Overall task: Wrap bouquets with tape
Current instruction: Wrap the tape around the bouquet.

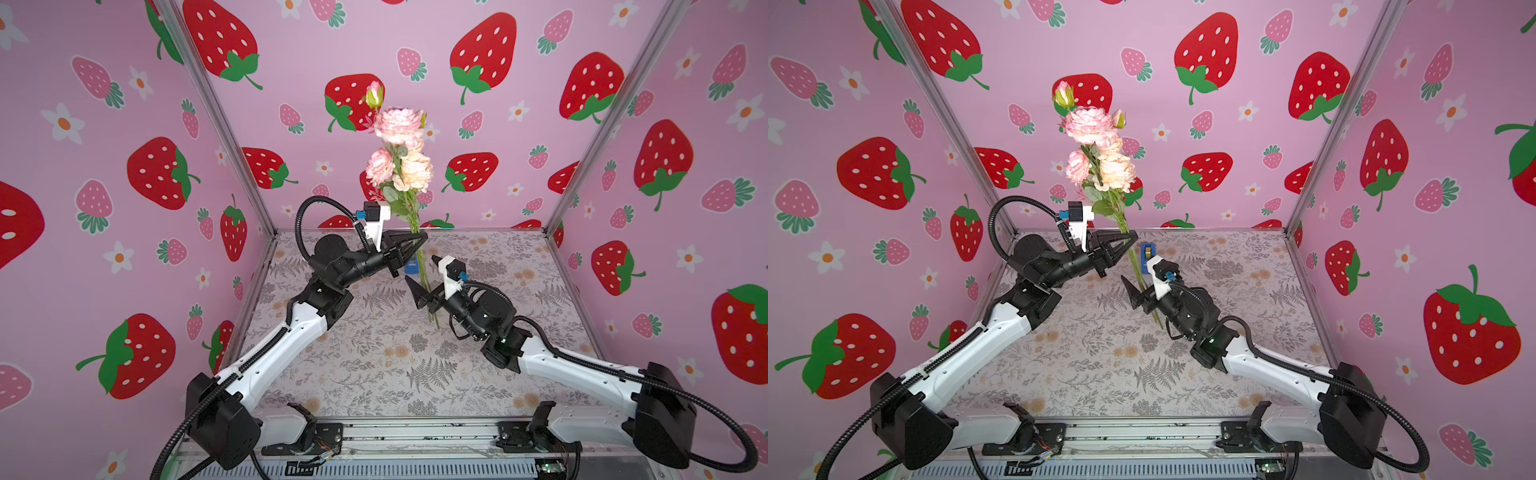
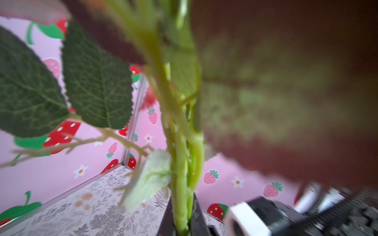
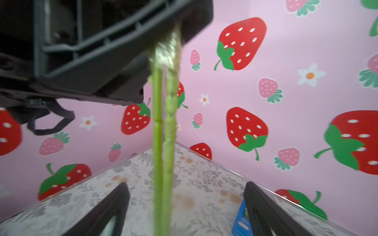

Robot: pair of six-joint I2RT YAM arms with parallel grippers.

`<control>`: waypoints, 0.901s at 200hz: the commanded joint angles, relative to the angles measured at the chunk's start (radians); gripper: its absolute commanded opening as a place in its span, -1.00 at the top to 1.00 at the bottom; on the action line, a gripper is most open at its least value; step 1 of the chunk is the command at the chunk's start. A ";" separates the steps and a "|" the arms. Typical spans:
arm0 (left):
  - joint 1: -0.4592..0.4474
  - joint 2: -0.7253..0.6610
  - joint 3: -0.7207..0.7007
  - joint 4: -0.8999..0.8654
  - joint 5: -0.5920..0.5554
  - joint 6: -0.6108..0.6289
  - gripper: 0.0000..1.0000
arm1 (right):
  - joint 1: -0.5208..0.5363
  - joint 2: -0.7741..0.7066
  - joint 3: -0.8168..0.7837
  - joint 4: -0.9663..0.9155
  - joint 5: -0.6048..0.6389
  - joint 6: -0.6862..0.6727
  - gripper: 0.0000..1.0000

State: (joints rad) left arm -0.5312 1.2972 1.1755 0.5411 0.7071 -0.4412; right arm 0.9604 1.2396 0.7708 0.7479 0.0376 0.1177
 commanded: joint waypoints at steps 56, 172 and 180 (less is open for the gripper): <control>-0.067 -0.046 0.069 -0.019 0.164 0.131 1.00 | -0.011 0.071 -0.018 0.155 -0.321 0.150 1.00; -0.212 -0.127 -0.081 -0.144 -0.564 0.194 -0.36 | 0.120 0.142 0.032 0.159 0.621 -0.229 1.00; -0.222 -0.116 -0.073 -0.141 -0.600 0.194 -0.35 | 0.123 0.155 0.041 0.158 0.647 -0.245 1.00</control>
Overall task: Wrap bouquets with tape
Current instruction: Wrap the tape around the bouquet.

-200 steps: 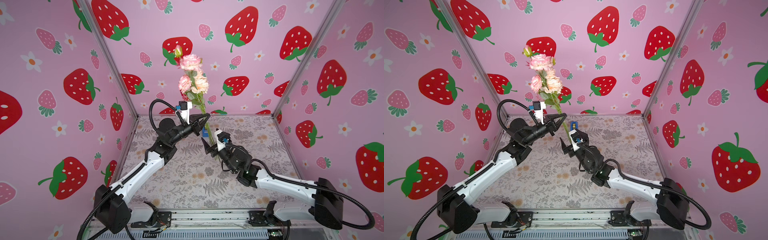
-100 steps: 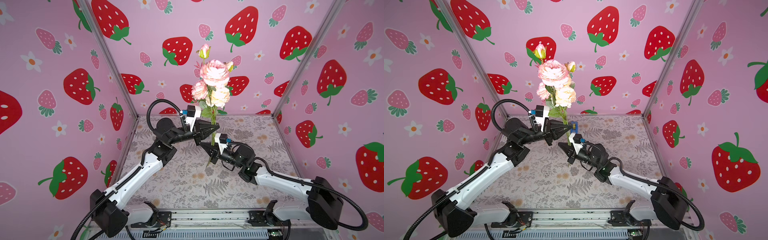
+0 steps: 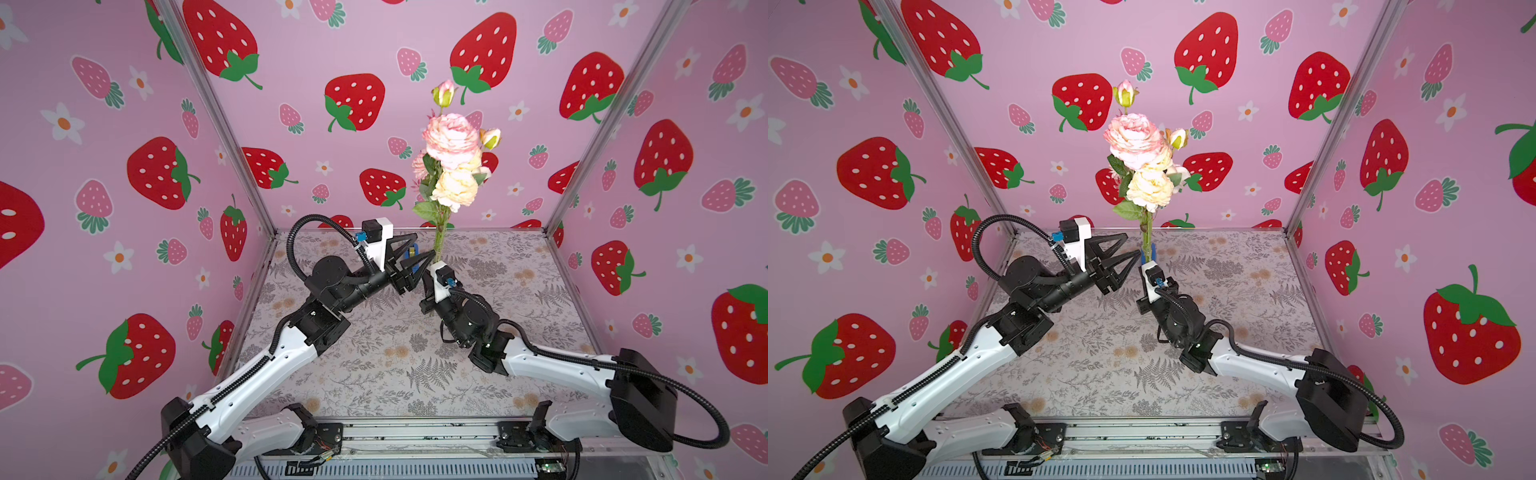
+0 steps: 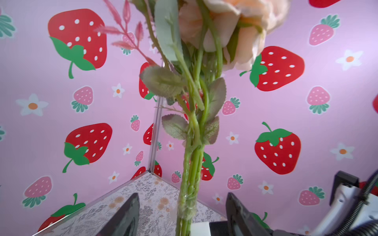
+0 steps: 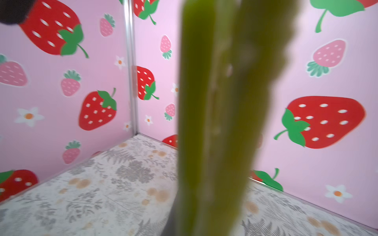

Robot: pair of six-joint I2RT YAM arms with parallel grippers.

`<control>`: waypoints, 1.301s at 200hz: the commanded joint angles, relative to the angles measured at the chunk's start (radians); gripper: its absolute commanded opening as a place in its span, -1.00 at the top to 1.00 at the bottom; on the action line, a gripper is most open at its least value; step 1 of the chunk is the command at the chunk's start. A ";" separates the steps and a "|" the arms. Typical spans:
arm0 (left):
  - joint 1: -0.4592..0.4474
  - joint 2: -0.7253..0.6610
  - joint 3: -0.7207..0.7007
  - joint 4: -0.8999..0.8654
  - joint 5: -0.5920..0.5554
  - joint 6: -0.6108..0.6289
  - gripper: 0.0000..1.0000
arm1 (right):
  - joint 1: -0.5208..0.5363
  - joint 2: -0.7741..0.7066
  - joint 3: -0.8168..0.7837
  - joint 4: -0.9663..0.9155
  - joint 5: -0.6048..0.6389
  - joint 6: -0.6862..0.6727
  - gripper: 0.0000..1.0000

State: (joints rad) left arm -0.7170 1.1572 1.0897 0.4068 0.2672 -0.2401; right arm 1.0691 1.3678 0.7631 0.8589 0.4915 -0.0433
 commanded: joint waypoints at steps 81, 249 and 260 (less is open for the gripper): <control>-0.078 0.092 0.051 0.030 -0.278 -0.023 -0.21 | 0.034 0.070 0.067 0.076 0.292 -0.136 1.00; -0.081 0.110 0.053 0.122 -0.299 -0.093 -0.06 | 0.050 0.102 0.091 0.078 0.341 -0.172 1.00; -0.081 0.123 0.071 0.107 -0.302 -0.096 -0.02 | 0.052 0.109 0.094 0.080 0.346 -0.178 1.00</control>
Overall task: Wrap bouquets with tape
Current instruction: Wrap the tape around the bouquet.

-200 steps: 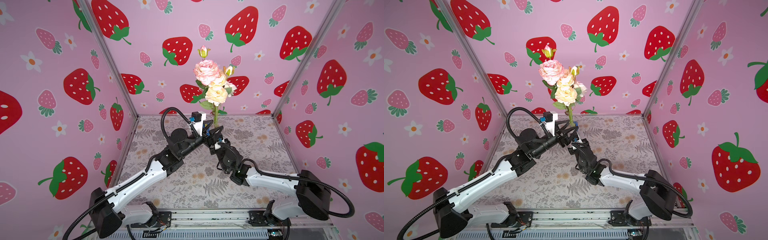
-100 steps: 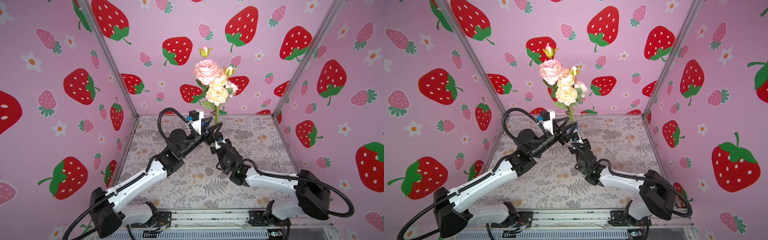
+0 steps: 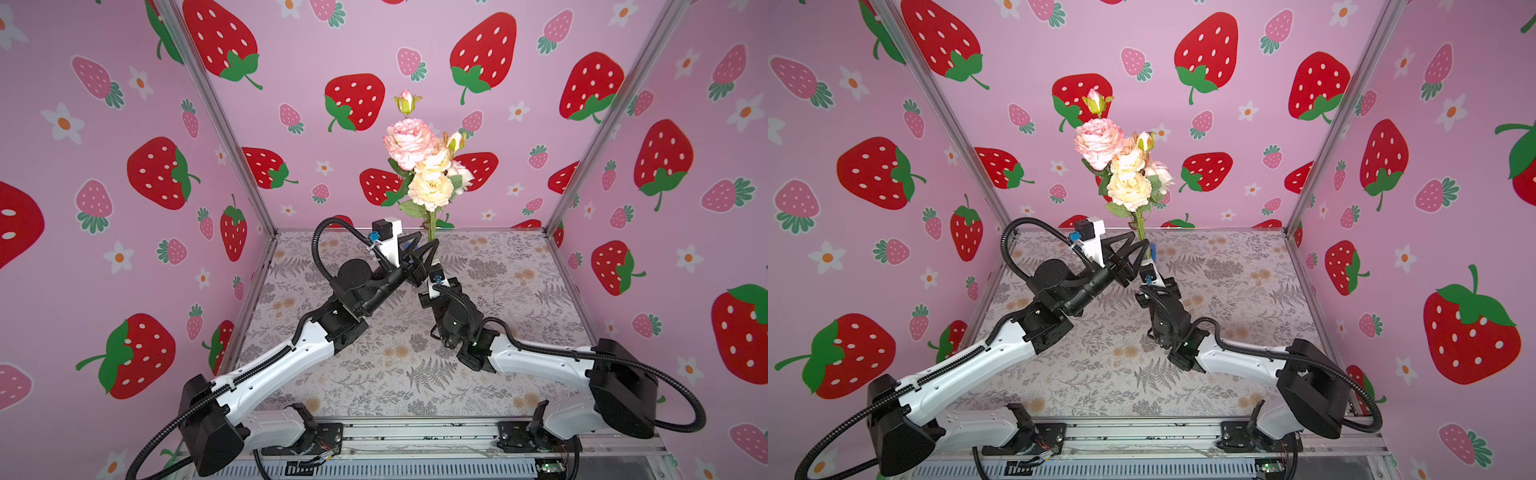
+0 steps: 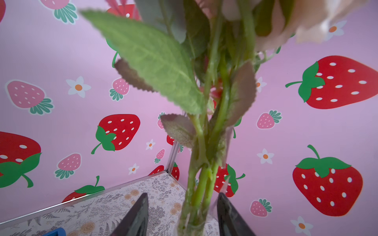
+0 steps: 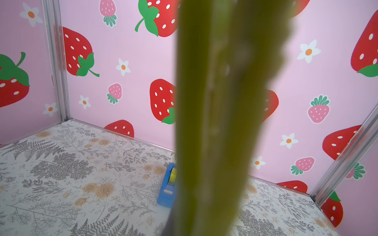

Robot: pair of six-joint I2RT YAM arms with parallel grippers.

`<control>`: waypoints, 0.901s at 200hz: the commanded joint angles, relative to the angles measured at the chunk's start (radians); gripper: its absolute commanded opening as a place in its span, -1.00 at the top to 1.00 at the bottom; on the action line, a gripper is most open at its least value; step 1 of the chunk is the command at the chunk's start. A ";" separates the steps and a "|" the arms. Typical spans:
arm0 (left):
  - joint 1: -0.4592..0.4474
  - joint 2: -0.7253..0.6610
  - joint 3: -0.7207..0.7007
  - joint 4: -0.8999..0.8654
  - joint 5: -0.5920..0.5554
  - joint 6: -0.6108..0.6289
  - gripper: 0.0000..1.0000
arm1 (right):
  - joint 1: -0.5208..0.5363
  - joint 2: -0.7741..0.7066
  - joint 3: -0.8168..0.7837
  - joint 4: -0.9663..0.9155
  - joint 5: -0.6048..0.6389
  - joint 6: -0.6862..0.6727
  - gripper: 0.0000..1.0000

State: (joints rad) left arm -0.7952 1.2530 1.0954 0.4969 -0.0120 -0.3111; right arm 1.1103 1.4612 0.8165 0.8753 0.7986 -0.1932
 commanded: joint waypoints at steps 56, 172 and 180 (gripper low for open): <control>-0.002 0.063 0.092 -0.016 -0.042 -0.040 0.40 | 0.020 0.048 0.067 0.083 0.142 -0.072 1.00; 0.125 0.068 0.122 0.059 0.398 -0.116 1.00 | 0.024 -0.135 0.003 -0.095 -0.198 0.129 -0.45; 0.135 0.066 0.137 0.046 0.478 -0.094 1.00 | 0.002 -0.171 -0.018 -0.115 -0.343 0.173 -0.52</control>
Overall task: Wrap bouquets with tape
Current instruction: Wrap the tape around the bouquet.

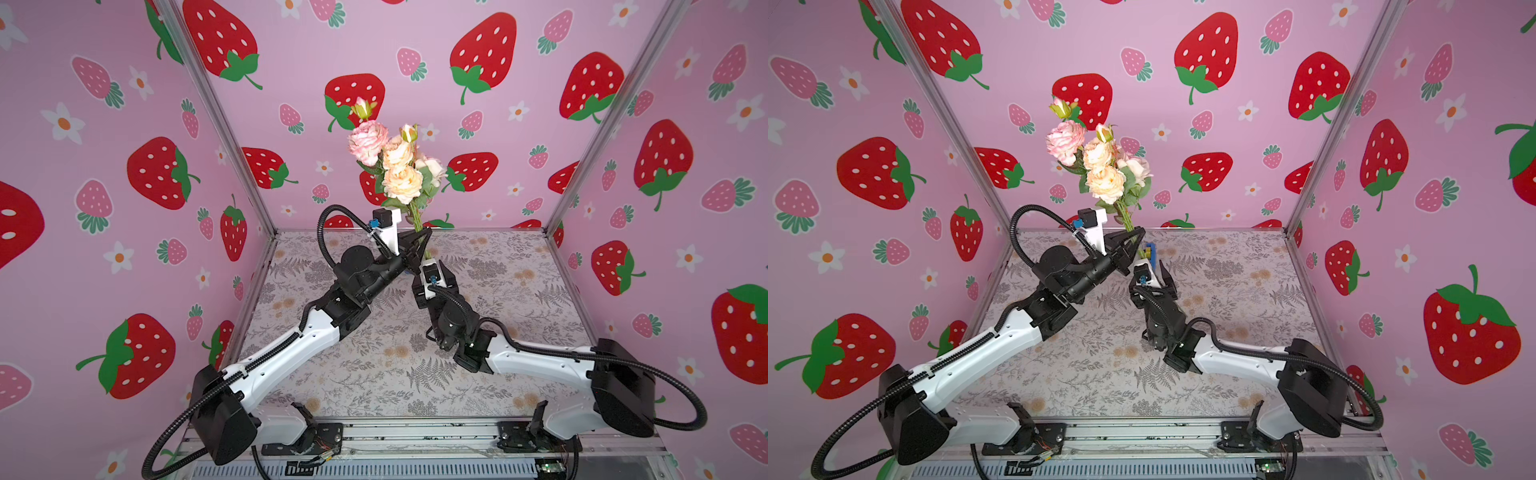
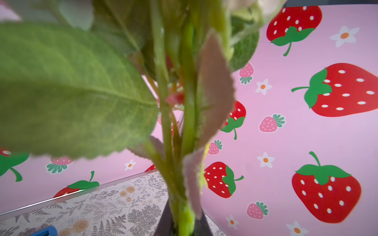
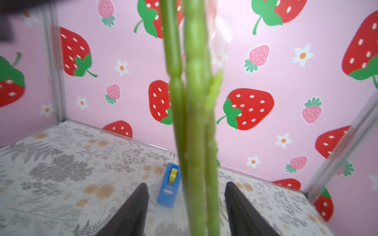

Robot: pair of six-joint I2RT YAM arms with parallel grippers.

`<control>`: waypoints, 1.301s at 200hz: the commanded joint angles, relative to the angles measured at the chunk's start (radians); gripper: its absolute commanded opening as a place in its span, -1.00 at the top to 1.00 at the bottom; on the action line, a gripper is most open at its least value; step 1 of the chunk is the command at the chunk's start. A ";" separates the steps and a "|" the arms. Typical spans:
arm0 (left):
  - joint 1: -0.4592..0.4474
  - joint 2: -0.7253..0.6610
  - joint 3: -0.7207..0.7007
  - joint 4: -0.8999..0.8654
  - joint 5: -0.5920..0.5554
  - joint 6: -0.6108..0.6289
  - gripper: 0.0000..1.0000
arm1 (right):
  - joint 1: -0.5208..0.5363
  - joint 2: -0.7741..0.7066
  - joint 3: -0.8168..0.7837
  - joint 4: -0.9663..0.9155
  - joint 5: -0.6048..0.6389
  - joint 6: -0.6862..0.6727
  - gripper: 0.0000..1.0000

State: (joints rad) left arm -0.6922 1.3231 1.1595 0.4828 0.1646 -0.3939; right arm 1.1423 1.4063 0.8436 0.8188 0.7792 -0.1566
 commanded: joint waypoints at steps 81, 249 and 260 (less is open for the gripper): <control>0.031 -0.045 0.131 -0.023 0.644 0.102 1.00 | -0.170 -0.156 -0.124 0.070 -0.982 0.364 0.34; -0.053 -0.143 -0.061 -0.115 0.065 0.115 -0.20 | -0.079 -0.117 -0.071 0.030 -0.431 0.118 1.00; -0.053 -0.133 -0.061 -0.098 0.055 0.110 -0.19 | -0.076 -0.116 -0.070 0.025 -0.438 0.116 1.00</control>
State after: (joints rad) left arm -0.7414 1.1755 1.0573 0.3687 0.2150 -0.2668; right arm 1.0603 1.2964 0.7395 0.8211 0.3573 -0.0399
